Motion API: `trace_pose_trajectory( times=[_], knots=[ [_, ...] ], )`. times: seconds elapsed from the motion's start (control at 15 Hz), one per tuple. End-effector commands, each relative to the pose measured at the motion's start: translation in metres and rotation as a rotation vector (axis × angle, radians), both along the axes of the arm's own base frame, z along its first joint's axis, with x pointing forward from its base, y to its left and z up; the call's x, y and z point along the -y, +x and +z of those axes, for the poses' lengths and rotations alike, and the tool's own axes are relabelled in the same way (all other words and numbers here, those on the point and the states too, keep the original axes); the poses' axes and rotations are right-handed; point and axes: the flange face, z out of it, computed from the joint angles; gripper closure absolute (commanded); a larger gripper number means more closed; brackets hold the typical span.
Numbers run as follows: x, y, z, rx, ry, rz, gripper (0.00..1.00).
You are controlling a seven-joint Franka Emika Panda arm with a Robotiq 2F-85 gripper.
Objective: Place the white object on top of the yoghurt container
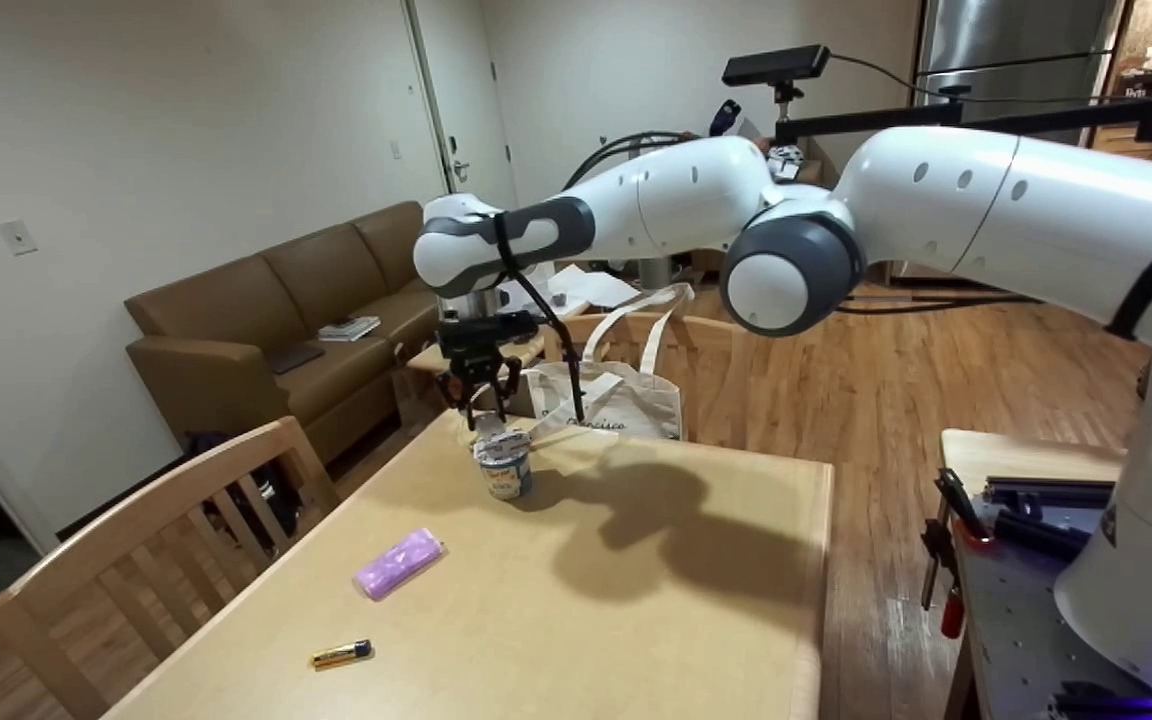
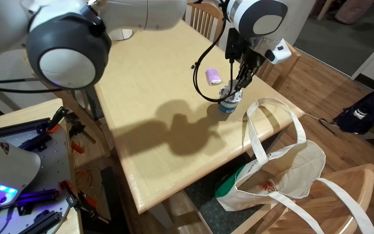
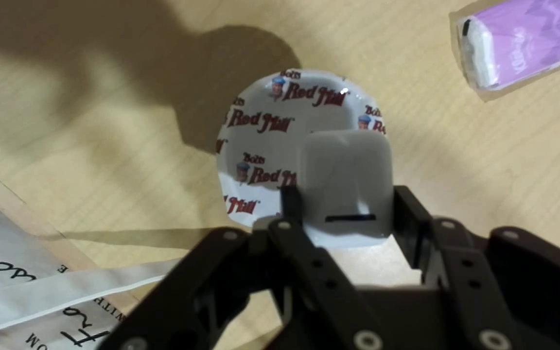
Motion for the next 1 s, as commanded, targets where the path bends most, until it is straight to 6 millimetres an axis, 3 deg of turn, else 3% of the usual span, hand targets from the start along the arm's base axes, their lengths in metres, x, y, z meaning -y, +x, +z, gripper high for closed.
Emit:
trace_pose_trajectory(
  times=[0.0, 0.4, 0.47, 0.53, 0.67, 0.87, 0.93],
  knots=[
    [-0.002, -0.002, -0.005, -0.039, -0.040, -0.053, 0.77],
    [0.004, -0.011, -0.025, -0.109, -0.052, -0.100, 0.77],
    [0.006, -0.011, -0.027, -0.114, -0.055, -0.108, 0.56],
    [0.007, -0.012, -0.029, -0.116, -0.050, -0.108, 0.27],
    [0.010, -0.010, -0.028, -0.099, -0.035, -0.112, 0.19],
    [0.017, -0.006, -0.016, -0.045, -0.005, -0.111, 0.01],
    [0.019, -0.006, -0.011, -0.041, 0.006, -0.099, 0.00]
  ],
)
